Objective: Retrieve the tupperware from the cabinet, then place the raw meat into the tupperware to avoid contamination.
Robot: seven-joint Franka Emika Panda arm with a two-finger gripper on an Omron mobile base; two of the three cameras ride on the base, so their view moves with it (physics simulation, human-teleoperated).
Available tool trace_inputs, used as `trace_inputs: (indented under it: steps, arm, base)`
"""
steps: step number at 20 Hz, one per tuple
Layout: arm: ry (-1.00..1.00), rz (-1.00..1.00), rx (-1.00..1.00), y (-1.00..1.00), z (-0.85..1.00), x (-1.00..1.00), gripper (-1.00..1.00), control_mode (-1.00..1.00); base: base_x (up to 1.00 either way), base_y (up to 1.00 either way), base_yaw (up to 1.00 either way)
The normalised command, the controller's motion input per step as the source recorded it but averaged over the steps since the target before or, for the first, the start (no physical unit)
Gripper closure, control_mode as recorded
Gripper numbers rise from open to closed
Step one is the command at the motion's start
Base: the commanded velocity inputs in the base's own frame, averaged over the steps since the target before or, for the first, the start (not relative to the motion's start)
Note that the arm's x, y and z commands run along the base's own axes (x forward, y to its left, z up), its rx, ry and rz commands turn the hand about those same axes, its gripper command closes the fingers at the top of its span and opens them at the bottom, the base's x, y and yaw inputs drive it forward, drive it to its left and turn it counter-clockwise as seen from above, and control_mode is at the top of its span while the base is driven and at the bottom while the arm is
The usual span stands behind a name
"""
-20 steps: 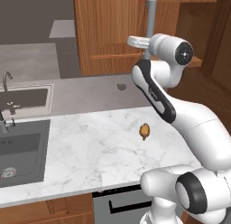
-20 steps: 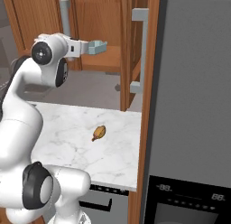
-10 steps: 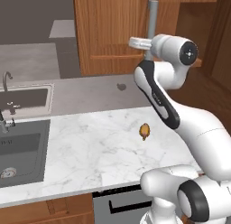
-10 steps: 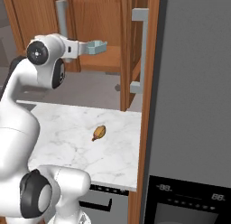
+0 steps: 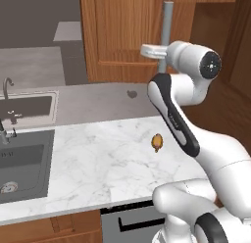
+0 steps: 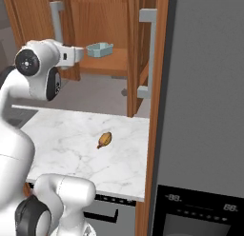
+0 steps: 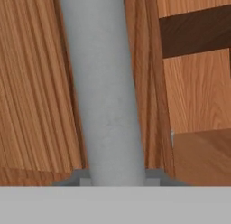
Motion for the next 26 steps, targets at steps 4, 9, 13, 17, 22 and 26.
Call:
trace_inputs:
  steps: [4, 9, 13, 17, 22, 26]
  arm:
    - [-0.03, 0.00, -0.03, 0.28, 0.24, -0.60, 1.00, -1.00]
    - [0.00, 0.00, -0.07, 0.50, 0.25, -0.54, 1.00, -1.00]
    - [0.05, 0.00, -0.07, 0.59, 0.29, -0.45, 1.00, -1.00]
    - [0.10, 0.00, -0.08, 0.70, 0.32, -0.40, 1.00, -1.00]
    - [0.08, 0.00, -0.09, 0.72, 0.26, -0.39, 1.00, -1.00]
    - [0.08, 0.00, -0.10, 0.76, 0.15, -0.30, 1.00, -1.00]
  base:
    - [0.00, 0.00, 0.00]
    - [0.00, 0.00, 0.00]
    - [0.00, 0.00, 0.00]
    - [0.00, 0.00, 0.00]
    - [0.00, 0.00, 0.00]
    - [0.00, 0.00, 0.00]
